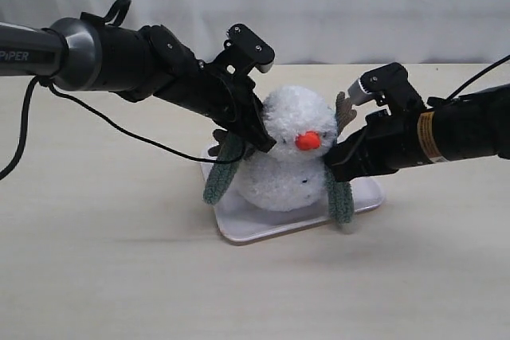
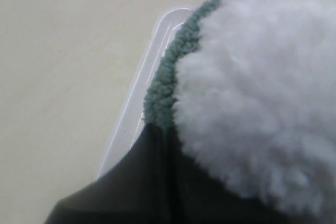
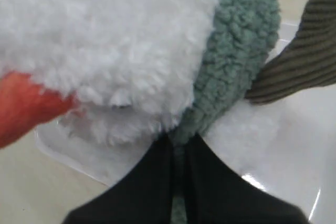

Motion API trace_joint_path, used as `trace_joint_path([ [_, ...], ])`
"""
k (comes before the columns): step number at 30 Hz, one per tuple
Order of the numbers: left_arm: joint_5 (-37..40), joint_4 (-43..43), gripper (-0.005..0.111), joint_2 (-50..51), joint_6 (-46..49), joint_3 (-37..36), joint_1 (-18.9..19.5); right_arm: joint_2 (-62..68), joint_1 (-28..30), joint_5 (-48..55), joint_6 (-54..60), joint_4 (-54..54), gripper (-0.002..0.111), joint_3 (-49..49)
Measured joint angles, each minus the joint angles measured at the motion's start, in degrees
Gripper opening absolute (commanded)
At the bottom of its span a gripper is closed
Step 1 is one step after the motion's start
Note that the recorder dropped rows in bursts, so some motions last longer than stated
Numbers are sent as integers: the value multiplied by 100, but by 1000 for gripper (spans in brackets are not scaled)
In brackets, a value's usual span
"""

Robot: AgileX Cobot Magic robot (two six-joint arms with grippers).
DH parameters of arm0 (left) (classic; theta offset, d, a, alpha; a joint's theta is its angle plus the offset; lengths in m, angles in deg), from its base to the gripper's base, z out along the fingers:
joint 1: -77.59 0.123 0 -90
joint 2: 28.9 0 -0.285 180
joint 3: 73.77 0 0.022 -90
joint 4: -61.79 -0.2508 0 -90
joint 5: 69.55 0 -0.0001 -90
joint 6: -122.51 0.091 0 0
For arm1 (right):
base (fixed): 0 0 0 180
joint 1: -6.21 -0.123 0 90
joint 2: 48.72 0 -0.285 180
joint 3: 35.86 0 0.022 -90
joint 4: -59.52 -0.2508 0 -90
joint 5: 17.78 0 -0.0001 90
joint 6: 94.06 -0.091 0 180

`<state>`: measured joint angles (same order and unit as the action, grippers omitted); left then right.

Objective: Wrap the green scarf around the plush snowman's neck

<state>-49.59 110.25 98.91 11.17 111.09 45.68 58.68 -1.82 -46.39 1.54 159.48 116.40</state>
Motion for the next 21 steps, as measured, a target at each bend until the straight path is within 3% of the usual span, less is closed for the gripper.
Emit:
trace_joint_path([
  [7,128,11,4,-11,-348,0,0,21,0,-124,-24,0,4,-3],
  [15,238,-185,38,-508,-537,0,34,11,0,-165,-24,0,4,-3],
  [20,1241,-1122,42,-1120,-1024,0,223,11,0,-176,-12,0,4,-3],
  [21,1726,-1475,42,-1209,-1496,0,337,11,0,-176,-12,0,4,-3],
])
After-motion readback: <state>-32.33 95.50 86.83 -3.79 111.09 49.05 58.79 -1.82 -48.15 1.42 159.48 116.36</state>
